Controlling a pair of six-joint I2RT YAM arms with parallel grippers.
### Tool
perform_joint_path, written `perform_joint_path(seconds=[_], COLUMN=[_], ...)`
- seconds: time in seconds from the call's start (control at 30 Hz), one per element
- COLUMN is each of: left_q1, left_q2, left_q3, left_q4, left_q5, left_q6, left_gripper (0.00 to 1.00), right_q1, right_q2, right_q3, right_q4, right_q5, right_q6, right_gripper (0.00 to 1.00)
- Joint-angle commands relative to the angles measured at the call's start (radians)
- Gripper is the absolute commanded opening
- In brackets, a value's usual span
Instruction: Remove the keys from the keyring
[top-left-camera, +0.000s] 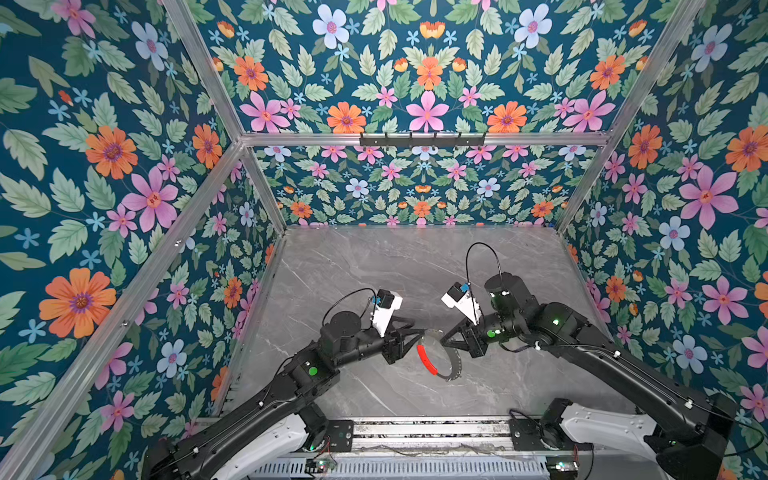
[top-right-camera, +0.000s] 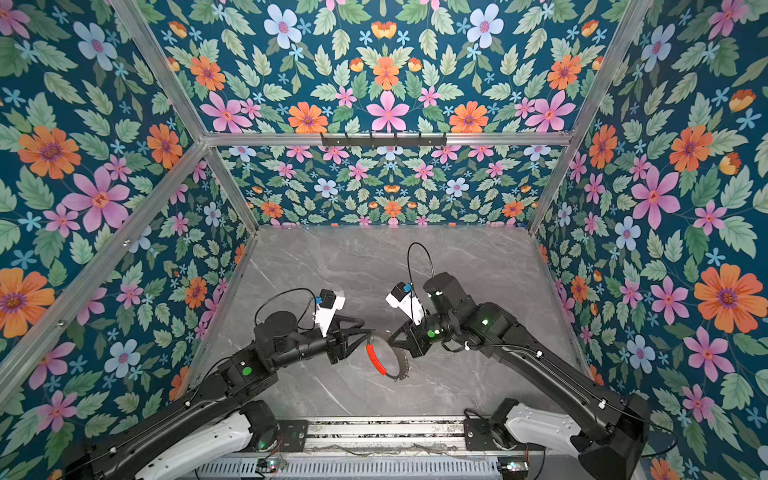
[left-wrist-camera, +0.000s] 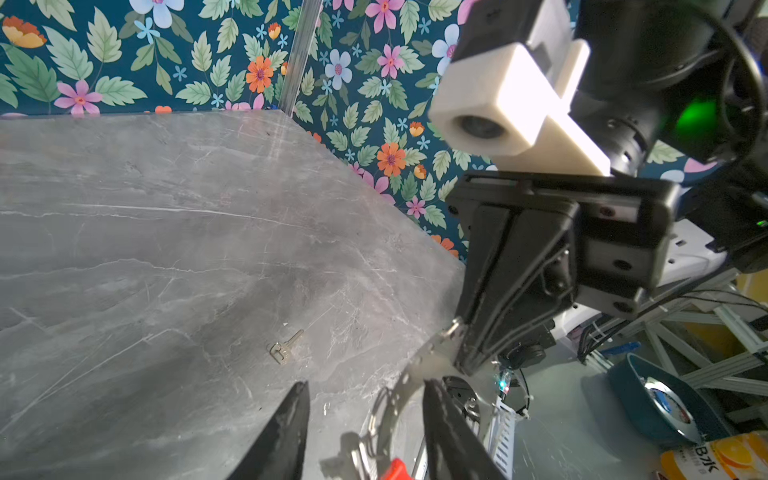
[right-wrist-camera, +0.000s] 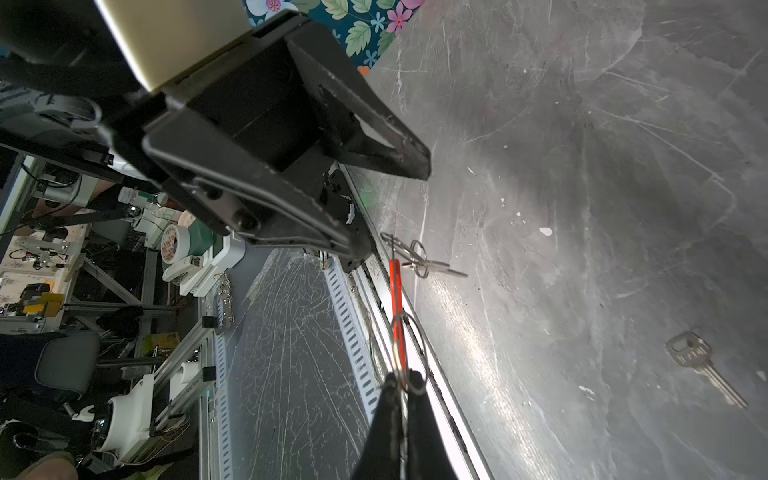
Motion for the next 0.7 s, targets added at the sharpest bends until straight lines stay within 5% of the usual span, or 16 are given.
perform_joint_path(seconds=[0.0, 0.5, 0.67], left_q1=[-0.037, -0.103, -0.103], left_q2=[-0.001, 0.099, 0.068], left_q3=[0.038, 0.19, 0.184], left_q4=[-0.116, -0.31, -0.345], left_q5=[-0.11, -0.121, -0.206], left_q6=[0.07, 0.172, 0.071], left_gripper=[0.46, 0.29, 0.45], right_q1=[-0.002, -0.002, -0.002], right_q2=[-0.007, -0.011, -0.023], right_q3=[-0.005, -0.008, -0.009], right_q4=[0.01, 0.013, 0.026], right_q5=[-0.02, -0.032, -0.012], right_q6=[-0.008, -0.01, 0.005], right_gripper=[0.0, 0.0, 0.0])
